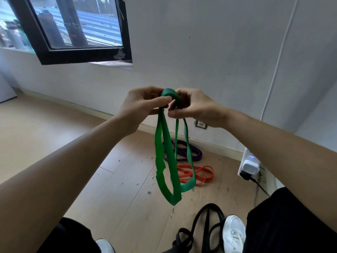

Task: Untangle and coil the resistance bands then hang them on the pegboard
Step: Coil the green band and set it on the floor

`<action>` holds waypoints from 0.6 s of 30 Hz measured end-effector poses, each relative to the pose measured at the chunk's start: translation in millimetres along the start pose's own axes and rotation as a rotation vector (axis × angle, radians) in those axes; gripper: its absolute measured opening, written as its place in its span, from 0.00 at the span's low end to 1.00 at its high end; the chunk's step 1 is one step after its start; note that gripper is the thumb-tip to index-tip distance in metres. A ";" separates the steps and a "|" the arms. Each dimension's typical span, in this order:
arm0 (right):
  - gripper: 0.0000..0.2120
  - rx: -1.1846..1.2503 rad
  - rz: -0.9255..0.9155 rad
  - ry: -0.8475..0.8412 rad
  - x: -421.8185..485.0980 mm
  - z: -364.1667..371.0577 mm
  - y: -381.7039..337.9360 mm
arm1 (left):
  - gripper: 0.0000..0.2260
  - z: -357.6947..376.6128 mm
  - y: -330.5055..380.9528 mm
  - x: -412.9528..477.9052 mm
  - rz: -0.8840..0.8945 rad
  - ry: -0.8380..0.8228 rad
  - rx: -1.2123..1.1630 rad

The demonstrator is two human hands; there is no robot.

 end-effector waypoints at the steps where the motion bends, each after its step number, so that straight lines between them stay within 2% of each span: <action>1: 0.20 0.007 0.019 -0.016 -1.8 2.0 3.4 | 0.09 -0.4 1.8 0.5 -0.003 0.012 -0.027; 5: 0.16 0.096 0.054 0.076 -4.2 0.4 3.6 | 0.12 -5.7 10.2 0.4 0.020 0.036 -0.051; 11: 0.15 0.139 -0.084 0.186 -1.8 -0.9 -23.4 | 0.17 -9.5 13.3 -3.2 0.026 0.001 -0.041; 18: 0.15 -0.021 -0.203 0.213 2.0 -3.4 -38.7 | 0.23 -18.3 2.1 -2.8 0.016 0.031 -0.048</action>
Point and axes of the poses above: each hand's wrist, its own x-axis towards the middle knuckle, its own z-axis out of the palm, y = z × x, the point moved 5 cm from there along x, towards the middle knuckle, and after that the axes turned 11 degrees about y, right-handed, at the moved point
